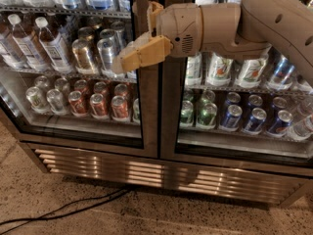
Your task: Open left fridge door
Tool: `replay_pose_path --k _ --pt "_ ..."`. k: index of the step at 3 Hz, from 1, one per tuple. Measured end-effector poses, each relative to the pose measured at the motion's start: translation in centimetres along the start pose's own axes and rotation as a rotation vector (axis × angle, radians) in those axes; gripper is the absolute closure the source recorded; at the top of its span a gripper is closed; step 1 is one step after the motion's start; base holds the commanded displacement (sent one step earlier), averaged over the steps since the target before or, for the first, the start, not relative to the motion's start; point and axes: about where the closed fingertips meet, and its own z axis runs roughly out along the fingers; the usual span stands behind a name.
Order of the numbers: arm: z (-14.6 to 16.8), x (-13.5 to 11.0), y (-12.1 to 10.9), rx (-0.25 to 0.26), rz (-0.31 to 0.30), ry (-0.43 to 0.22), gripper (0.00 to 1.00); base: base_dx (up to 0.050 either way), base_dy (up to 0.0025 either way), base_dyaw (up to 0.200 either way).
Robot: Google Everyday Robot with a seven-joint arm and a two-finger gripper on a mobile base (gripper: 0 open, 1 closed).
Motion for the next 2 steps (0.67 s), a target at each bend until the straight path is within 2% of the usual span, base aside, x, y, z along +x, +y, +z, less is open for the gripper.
replay_pose_path --k 1,2 --pt "0.0 0.0 0.0 0.0 0.0 0.0 0.0 0.0 0.0 0.0" --pt "0.01 0.0 0.0 0.0 0.0 0.0 0.19 0.0 0.0 0.0"
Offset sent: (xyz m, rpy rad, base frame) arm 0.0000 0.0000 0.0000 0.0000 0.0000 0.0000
